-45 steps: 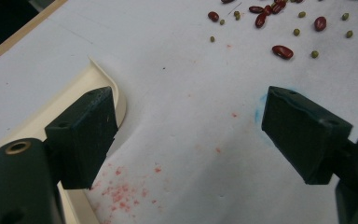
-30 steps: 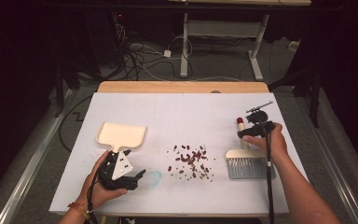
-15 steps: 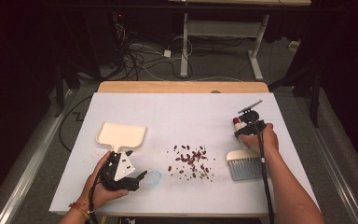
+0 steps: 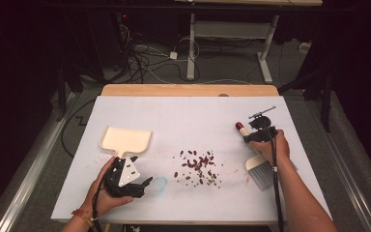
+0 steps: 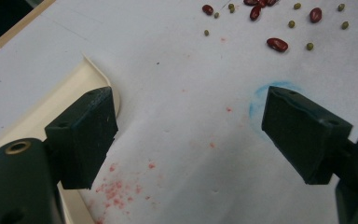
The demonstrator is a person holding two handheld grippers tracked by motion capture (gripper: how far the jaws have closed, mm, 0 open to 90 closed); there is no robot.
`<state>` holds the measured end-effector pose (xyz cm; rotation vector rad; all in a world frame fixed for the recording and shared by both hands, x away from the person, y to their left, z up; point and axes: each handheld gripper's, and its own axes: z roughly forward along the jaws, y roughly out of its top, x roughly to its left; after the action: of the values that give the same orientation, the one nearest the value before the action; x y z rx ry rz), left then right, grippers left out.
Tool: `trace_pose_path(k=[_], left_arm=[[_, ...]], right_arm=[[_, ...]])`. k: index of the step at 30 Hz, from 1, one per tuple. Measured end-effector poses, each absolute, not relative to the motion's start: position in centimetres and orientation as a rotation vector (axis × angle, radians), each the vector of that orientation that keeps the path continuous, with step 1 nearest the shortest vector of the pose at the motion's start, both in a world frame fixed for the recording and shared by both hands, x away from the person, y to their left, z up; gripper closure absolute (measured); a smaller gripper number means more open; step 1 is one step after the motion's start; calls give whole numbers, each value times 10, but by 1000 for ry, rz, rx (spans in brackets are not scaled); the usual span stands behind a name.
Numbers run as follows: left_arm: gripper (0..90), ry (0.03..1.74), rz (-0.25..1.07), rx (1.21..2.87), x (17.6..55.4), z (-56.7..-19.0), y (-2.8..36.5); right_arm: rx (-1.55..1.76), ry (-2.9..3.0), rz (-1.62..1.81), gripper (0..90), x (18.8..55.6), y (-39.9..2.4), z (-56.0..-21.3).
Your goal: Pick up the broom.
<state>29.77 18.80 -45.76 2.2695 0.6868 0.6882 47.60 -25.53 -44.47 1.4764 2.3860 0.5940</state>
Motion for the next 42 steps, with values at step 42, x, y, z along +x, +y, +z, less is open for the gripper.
trace_pose_path(k=[42], left_arm=[[254,380,395,2049,297,-394,13]], right_arm=[[841,1892,1500,697,320,-209,-349]])
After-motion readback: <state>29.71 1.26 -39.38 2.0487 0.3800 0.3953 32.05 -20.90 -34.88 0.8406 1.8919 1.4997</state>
